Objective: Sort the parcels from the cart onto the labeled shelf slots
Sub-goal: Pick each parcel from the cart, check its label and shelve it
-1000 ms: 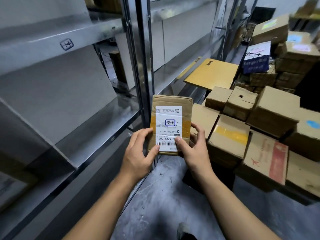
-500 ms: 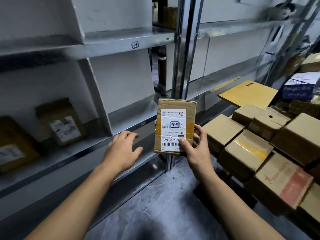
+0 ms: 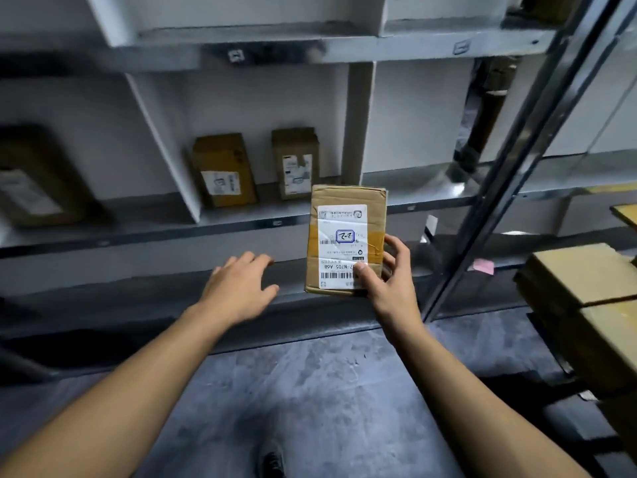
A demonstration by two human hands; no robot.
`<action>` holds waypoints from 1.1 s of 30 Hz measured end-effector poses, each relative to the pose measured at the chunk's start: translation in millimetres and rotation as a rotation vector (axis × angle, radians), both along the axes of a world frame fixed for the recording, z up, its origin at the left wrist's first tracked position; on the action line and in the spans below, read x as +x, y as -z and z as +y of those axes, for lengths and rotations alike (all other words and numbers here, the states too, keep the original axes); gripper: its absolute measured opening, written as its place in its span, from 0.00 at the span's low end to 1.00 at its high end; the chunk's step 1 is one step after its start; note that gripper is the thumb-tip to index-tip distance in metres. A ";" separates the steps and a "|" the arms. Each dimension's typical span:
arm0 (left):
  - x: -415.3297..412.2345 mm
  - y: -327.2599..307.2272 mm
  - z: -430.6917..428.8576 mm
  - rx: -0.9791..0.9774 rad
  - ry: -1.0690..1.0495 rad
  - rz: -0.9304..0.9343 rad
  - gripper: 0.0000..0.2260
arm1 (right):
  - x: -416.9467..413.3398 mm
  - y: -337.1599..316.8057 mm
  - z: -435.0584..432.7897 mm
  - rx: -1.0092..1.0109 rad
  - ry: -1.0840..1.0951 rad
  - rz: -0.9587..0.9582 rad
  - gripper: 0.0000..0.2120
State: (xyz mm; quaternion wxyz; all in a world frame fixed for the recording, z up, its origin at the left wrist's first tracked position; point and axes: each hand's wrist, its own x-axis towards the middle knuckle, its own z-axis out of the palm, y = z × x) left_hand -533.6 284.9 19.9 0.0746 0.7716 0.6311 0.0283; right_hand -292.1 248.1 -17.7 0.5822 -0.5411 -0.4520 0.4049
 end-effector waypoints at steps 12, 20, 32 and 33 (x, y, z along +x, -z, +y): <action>-216.7 -6.2 -38.3 0.020 -0.379 -0.026 0.24 | -221.6 -8.7 55.3 0.012 -0.365 0.024 0.26; -347.2 -12.5 -19.9 0.037 -0.414 -0.061 0.23 | -354.8 -1.4 88.6 0.024 -0.374 0.004 0.27; -408.9 4.9 71.3 -0.026 -0.359 -0.156 0.23 | -417.1 2.1 168.6 0.004 -0.268 -0.049 0.26; -410.1 5.9 82.0 -0.028 -0.354 -0.164 0.23 | -419.9 2.6 179.1 -0.003 -0.266 -0.027 0.26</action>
